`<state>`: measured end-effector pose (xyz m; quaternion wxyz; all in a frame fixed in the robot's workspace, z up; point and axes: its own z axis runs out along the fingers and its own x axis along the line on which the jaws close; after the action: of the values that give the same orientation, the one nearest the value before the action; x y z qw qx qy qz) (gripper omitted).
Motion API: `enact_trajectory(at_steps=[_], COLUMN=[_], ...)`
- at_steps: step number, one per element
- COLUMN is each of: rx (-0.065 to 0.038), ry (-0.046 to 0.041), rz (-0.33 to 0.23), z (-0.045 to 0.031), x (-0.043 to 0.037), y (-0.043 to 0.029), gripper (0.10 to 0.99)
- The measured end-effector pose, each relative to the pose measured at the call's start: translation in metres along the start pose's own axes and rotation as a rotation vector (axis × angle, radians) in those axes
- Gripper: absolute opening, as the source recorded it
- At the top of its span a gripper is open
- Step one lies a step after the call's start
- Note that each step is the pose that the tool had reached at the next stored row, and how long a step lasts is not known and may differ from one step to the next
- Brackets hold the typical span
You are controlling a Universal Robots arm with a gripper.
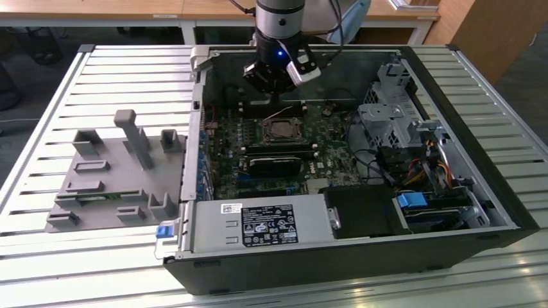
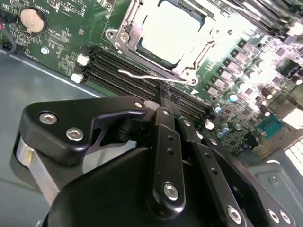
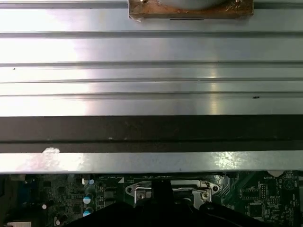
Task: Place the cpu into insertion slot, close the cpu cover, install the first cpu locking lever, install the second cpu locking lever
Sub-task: 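Install the first cpu locking lever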
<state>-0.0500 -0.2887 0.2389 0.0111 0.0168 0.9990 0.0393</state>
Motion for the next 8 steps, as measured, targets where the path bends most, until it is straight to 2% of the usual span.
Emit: enact_trajectory(at_steps=[8], rx=[0.001], ry=[0.0000], rz=[-0.001], z=[0.0093], x=[-0.0067], y=[-0.0003], gripper=[0.106])
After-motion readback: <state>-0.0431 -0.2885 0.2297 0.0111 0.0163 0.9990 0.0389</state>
